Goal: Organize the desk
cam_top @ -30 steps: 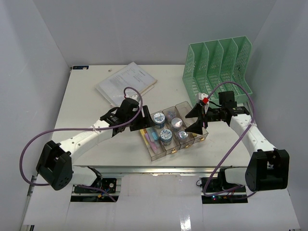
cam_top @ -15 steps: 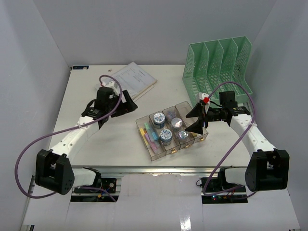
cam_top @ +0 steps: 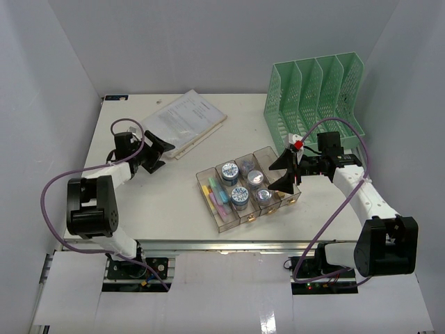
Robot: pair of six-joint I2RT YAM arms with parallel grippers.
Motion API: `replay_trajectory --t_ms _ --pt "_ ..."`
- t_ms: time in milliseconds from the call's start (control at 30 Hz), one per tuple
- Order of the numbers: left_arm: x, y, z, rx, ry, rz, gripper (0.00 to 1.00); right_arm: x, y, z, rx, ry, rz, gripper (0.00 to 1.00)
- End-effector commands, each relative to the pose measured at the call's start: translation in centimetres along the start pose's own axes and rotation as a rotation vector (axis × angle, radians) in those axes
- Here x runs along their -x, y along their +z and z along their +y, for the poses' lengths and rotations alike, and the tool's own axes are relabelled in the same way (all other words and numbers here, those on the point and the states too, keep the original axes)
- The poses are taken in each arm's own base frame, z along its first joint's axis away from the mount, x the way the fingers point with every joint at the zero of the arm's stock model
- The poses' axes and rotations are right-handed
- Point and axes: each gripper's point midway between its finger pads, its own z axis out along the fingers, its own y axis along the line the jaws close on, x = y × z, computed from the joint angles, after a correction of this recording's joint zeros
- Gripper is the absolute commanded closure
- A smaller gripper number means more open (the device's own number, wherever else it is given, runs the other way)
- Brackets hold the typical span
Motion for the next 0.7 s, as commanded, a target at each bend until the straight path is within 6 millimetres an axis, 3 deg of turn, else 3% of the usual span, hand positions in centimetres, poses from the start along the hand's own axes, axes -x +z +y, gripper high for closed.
replay_trajectory --t_ms 0,300,567,667 --pt "2.6 0.4 -1.0 -0.027 0.029 -0.049 0.02 0.8 -0.1 0.2 0.011 -0.017 -0.023 0.16" --pt "3.8 4.1 1.9 0.051 0.000 0.006 0.16 0.3 0.0 -0.1 0.014 0.006 -0.014 0.16" --pt "4.0 5.5 2.2 0.037 -0.013 0.031 0.26 0.1 0.0 -0.2 0.009 0.008 -0.006 0.16" --pt "4.1 5.7 1.9 0.021 -0.014 0.036 0.38 0.0 0.0 -0.3 0.005 0.008 -0.002 0.16"
